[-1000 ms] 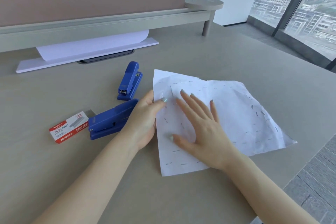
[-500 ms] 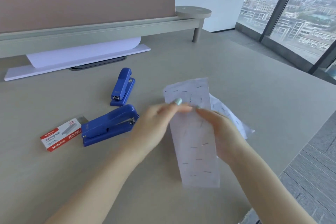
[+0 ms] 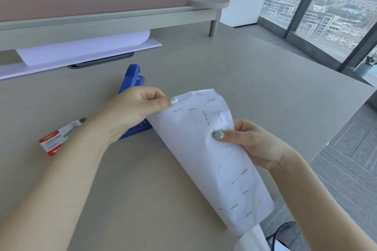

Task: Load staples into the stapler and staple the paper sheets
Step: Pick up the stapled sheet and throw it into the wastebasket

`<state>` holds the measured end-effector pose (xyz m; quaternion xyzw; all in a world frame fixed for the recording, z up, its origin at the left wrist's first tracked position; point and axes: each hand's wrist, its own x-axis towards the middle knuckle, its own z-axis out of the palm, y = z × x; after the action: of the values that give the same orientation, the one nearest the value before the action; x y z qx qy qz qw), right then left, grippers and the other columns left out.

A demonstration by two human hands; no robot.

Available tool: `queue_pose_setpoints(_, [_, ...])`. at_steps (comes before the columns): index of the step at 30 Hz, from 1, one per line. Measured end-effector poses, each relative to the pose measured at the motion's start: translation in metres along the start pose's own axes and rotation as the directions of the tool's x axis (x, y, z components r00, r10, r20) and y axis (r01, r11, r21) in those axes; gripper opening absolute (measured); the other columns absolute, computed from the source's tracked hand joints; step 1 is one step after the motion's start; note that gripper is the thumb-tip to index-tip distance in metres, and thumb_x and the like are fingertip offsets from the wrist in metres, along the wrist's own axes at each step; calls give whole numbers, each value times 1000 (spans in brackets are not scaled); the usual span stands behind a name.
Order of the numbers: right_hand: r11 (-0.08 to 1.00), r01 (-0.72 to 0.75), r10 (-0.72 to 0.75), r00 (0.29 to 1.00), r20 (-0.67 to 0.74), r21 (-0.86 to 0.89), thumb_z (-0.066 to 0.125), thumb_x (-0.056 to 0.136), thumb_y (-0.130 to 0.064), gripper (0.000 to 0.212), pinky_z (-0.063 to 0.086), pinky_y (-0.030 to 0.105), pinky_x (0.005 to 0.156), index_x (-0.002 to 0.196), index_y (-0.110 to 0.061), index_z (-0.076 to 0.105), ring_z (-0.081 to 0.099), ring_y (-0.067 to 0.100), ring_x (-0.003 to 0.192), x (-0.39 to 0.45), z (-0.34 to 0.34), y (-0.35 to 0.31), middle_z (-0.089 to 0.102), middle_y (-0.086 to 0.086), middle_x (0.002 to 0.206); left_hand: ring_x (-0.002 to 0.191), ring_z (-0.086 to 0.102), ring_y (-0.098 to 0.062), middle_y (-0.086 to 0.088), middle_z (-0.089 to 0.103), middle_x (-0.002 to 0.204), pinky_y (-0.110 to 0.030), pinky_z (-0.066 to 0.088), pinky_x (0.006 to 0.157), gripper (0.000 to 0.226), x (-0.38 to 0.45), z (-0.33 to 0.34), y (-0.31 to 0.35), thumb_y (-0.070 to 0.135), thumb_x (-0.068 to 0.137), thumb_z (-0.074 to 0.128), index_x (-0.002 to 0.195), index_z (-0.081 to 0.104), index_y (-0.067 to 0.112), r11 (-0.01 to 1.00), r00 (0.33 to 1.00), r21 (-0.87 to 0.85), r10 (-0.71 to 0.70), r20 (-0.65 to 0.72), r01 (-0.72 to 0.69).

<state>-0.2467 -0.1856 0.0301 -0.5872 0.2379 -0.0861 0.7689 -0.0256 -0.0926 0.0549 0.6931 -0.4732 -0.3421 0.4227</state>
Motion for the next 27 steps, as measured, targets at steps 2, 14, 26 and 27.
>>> queue_pose_setpoints(2, [1000, -11, 11, 999, -41, 5, 60, 77, -19, 17, 57, 28, 64, 77, -12, 75, 72, 20, 75, -1, -2, -1, 76, 6, 85, 70, 42, -19, 0, 53, 65, -32, 30, 74, 32, -1, -3, 1, 55, 48, 65, 52, 60, 24, 999, 1000, -33, 15, 10, -14])
queue_pose_setpoints(14, [981, 118, -147, 969, -198, -151, 65, 72, -25, 14, 53, 24, 54, 63, -18, 73, 70, 17, 65, -5, 4, -11, 75, 0, 73, 67, 58, -12, 4, 68, 74, -20, 45, 74, 41, -4, -7, 0, 58, 54, 75, 72, 70, 21, 993, 990, 108, 29, 136, -44])
queue_pose_setpoints(26, [727, 219, -667, 450, -594, -651, 61, 86, -28, 61, 18, -9, 91, 138, -37, 30, 17, -9, 137, -13, 30, 8, 24, -28, 145, 52, 18, -14, -7, 23, 54, -24, 14, 46, 41, -5, 30, 22, 22, 86, 55, 59, 31, 4, 946, 718, 227, 323, -617, -231])
queue_pose_setpoints(27, [756, 303, -640, 527, -560, -580, 62, 82, -36, 69, 18, -3, 99, 139, -43, 23, 14, -13, 136, -14, 42, 8, 18, -32, 147, 52, 20, -19, -9, 24, 52, -27, 15, 45, 41, -9, 39, 31, 23, 87, 53, 58, 30, 7, 917, 673, 287, 397, -624, -275])
